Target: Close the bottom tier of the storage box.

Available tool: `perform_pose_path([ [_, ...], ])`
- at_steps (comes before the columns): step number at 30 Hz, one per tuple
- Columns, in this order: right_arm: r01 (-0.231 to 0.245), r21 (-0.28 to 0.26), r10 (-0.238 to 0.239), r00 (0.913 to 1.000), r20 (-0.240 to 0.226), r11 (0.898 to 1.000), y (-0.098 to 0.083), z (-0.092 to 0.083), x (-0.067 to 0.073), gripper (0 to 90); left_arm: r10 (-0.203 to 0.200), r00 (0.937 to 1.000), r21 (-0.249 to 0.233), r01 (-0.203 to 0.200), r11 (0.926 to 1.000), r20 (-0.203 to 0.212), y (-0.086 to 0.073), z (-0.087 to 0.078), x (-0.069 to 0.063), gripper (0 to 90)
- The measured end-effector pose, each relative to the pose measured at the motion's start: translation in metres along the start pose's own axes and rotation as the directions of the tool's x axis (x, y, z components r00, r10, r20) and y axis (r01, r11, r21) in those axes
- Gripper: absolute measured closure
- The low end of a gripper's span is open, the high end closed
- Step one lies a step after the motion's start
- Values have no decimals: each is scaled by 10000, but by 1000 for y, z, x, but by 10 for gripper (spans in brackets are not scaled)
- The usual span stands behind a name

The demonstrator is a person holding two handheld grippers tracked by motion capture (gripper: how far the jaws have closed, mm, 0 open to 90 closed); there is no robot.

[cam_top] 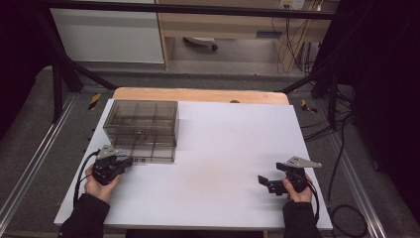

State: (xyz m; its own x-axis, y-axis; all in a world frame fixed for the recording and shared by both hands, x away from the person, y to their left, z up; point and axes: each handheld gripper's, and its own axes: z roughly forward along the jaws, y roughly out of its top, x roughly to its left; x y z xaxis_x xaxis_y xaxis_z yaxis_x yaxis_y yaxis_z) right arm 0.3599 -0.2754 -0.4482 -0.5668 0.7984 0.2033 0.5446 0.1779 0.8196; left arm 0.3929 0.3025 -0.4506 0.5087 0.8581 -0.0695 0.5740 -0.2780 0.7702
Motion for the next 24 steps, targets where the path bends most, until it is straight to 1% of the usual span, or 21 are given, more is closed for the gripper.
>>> perform_pose_path([
  [24,-19,14,19,10000,-2,10000,0,0,0,18,-25,10000,-95,25,10000,-2,2,4,3,900],
])
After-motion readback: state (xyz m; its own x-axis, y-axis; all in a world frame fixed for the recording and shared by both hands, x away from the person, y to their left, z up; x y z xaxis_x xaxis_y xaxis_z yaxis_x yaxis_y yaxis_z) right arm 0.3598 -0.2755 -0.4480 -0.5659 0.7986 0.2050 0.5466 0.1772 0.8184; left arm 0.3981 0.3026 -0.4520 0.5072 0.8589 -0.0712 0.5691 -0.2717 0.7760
